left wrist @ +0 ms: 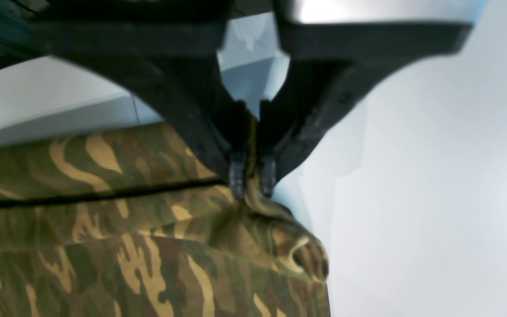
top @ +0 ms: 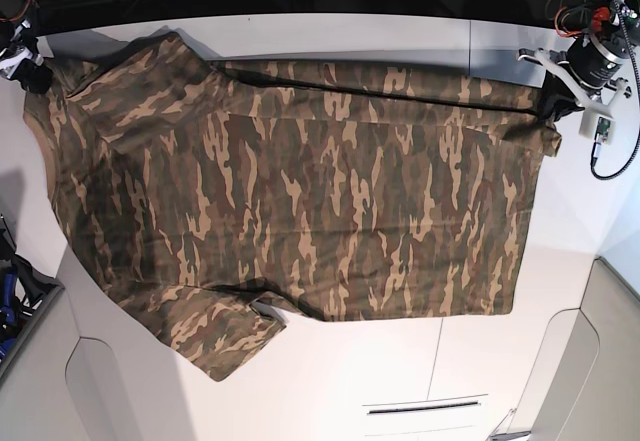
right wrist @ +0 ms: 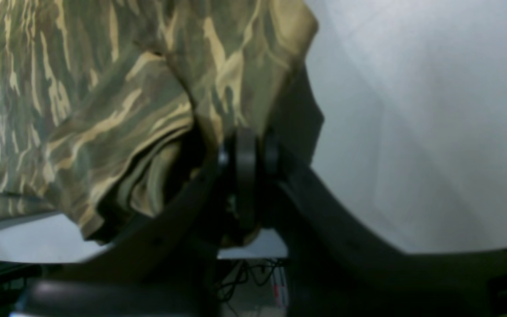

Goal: Fold the T-shirt properly
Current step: 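Release the shirt and raise both grippers away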

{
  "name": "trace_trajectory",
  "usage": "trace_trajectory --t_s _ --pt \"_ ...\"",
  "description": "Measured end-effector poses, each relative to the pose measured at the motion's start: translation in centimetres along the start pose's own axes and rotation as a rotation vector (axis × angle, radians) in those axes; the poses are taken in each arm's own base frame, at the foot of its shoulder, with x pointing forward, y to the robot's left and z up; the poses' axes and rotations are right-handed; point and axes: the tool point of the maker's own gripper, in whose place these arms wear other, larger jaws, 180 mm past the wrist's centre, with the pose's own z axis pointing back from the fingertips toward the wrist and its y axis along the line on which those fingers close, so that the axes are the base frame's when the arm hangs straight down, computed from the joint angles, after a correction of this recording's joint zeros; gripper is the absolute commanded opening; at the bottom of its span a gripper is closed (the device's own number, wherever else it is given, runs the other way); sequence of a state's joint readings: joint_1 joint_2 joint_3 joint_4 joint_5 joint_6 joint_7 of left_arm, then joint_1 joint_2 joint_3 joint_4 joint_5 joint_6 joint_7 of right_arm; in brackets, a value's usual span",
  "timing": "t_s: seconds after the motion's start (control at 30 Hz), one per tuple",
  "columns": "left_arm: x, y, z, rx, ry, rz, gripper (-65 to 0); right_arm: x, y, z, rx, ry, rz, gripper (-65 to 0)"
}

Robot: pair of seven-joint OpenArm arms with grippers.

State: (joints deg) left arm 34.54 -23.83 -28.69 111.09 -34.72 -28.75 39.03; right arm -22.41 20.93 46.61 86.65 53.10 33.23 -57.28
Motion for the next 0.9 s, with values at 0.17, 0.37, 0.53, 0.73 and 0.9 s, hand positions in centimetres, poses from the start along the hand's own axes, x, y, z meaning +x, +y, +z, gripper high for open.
trace_trajectory --t_s 0.17,0.37,0.53,0.73,0.9 --pt "-1.1 0.0 0.0 -0.001 0.062 0.0 -57.4 -0.1 -0.1 0.0 -0.005 0.004 0.003 -59.4" --pt "-1.4 0.4 0.1 0.021 0.077 0.014 -40.1 1.0 -0.9 0.1 -0.05 -0.056 0.029 -30.7" --pt "-0.4 3.0 1.1 0.106 0.04 0.038 -40.2 3.1 -1.7 0.8 -0.084 -0.165 0.034 -30.7" --pt "2.9 6.0 2.8 0.16 -0.093 0.105 -40.1 7.3 -1.9 0.7 -0.121 -0.289 0.058 -30.7" --pt "5.5 5.7 2.5 0.126 -0.176 0.086 -40.0 12.0 -0.3 -0.1 -0.093 -0.39 0.08 -30.7"
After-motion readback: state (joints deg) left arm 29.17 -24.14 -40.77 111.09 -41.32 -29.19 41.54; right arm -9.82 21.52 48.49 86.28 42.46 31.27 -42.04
